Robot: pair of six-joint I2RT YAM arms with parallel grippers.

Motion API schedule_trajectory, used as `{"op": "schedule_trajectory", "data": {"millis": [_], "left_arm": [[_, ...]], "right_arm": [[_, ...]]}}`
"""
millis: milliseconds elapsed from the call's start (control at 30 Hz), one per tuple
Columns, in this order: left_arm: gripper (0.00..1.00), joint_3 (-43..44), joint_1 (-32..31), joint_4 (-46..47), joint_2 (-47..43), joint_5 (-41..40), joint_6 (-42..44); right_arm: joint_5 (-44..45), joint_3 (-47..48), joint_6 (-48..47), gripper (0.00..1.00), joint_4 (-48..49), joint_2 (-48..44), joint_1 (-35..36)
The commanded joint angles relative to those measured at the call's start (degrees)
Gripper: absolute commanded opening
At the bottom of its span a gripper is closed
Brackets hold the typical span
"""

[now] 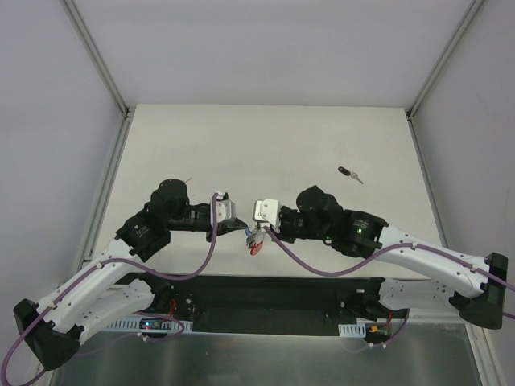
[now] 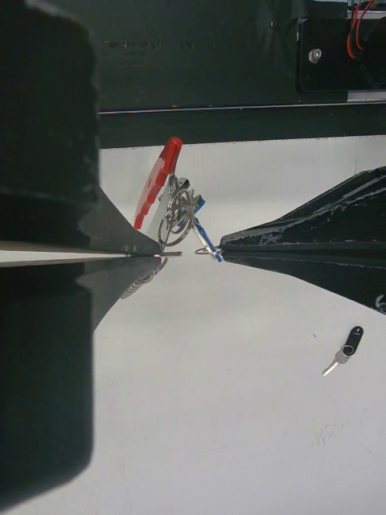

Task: Put the keys on the keyring

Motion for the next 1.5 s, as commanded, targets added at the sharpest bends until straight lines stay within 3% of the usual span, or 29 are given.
{"op": "schedule_trajectory", "data": {"millis": [0,1467], "left_arm": [[0.00,-0.1,-0.7,1.0,-0.4,2.1,1.1],[0.00,-0.1,-0.7,1.3,-0.5,2.7,0.9]], "right_arm": [[-2.2,3.3,-0.9,0.02,2.2,0.0,0.3],[-1.0,4.9,0.3,0.01,3.3,2.8,0.2]]}}
